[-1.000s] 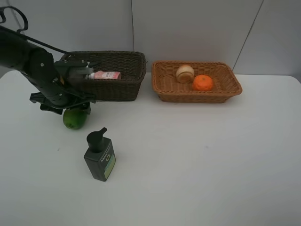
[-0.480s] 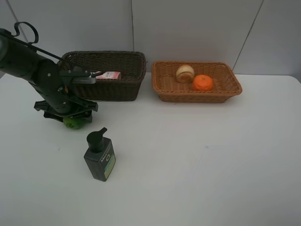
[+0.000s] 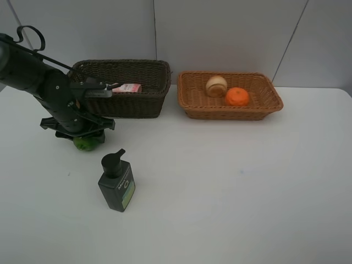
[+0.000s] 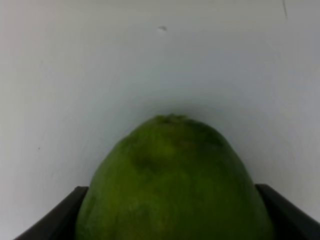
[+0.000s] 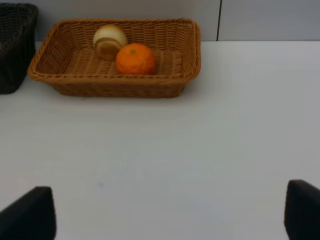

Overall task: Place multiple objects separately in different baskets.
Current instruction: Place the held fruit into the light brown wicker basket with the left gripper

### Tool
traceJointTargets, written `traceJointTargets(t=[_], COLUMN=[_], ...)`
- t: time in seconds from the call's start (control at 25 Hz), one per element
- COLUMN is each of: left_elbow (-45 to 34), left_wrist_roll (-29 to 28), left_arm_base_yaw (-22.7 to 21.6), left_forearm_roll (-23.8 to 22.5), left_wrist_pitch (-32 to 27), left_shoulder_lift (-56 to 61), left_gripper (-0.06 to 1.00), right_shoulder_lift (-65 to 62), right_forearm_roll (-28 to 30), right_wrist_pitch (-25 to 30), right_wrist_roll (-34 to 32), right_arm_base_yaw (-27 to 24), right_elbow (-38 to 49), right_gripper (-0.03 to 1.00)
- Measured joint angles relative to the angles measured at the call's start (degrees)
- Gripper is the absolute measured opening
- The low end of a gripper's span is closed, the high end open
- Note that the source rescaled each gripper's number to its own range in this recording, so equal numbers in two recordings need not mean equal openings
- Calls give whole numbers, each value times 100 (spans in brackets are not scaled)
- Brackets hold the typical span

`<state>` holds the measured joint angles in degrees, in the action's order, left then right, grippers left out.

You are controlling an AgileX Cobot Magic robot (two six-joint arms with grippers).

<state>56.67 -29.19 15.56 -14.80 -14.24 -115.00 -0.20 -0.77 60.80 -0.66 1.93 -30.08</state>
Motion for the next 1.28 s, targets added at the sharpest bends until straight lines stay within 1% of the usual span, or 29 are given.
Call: traceJointTargets(t=[0.2, 0.32, 0.4, 0.48, 0.64, 0.8, 0.92, 1.04, 1.12, 1.2, 1.28], left_elbow=[0, 0, 36, 153, 695, 1549, 2331, 3240, 3858, 4299, 4704], left_wrist_roll=[0, 5, 76, 247, 872, 1706, 2156, 2390, 2480, 2535, 2547], left_arm_base_yaw=[0, 52, 204, 461, 961, 1468, 1767, 1993, 2096, 2160, 2185], left_forearm_roll=[0, 0, 0, 45, 506, 1078, 1365, 1434, 1434, 1434, 1434], left_wrist_pitch=[-6, -155, -333, -573, -1046, -1401, -1604, -1892, -1959, -1925, -1696], left_shoulder_lift=[14, 199, 374, 529, 605, 494, 205, -260, -604, -884, -1128], left_gripper=[64, 64, 64, 64, 64, 64, 64, 64, 64, 64, 64], right_shoulder_lift=[0, 0, 0, 0, 0, 0, 0, 0, 0, 0, 0], right_forearm_roll=[0, 0, 0, 0, 0, 0, 0, 0, 0, 0, 0], right_wrist_pitch=[0, 0, 0, 0, 0, 0, 0, 0, 0, 0, 0], right_wrist_roll=[0, 0, 0, 0, 0, 0, 0, 0, 0, 0, 0], right_arm_base_yaw=[0, 0, 0, 0, 0, 0, 0, 0, 0, 0, 0], right_elbow=[0, 0, 0, 0, 0, 0, 0, 0, 0, 0, 0], right_gripper=[98, 98, 98, 98, 98, 98, 98, 98, 98, 98, 98])
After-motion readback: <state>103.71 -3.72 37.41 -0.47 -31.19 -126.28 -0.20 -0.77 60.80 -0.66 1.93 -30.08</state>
